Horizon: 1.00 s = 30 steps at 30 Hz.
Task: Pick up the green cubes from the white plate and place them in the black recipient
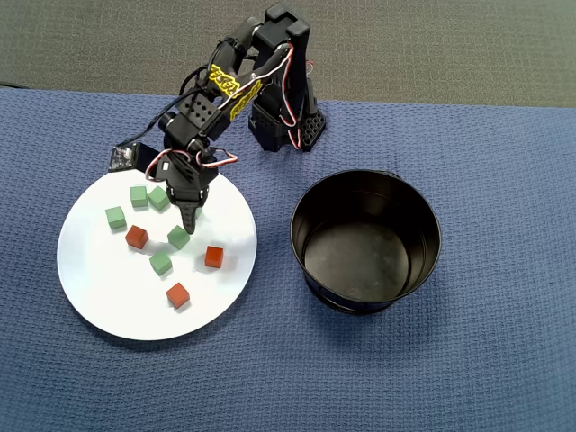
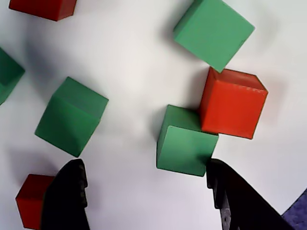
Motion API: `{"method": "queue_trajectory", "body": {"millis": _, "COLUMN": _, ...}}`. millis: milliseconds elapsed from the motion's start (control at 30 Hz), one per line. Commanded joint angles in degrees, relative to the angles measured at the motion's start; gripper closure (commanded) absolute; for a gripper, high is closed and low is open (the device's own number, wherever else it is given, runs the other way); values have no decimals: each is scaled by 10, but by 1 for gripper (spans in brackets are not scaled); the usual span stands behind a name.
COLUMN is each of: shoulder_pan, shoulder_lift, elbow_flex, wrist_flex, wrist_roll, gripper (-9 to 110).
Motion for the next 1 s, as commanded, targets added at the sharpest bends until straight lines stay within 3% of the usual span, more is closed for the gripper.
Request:
{"method": "queue_trajectory", "body": {"millis": 0, "shoulder_pan": 10, "shoulder_lift": -7, "elbow_flex": -11, "wrist_flex": -13, "wrist_roll": -12, "gripper": 76}}
{"method": "queue_trajectory", "body": {"millis": 500, "shoulder_pan": 11, "shoulder_lift": 41, "elbow_flex": -24, "wrist_flex": 52, "wrist_roll": -11, "gripper": 76}}
{"method": "queue_trajectory", "body": {"millis": 967, "shoulder_pan": 25, "shoulder_lift": -13, "elbow_flex": -35, "wrist_flex": 8, "wrist_roll": 4, "gripper": 79}}
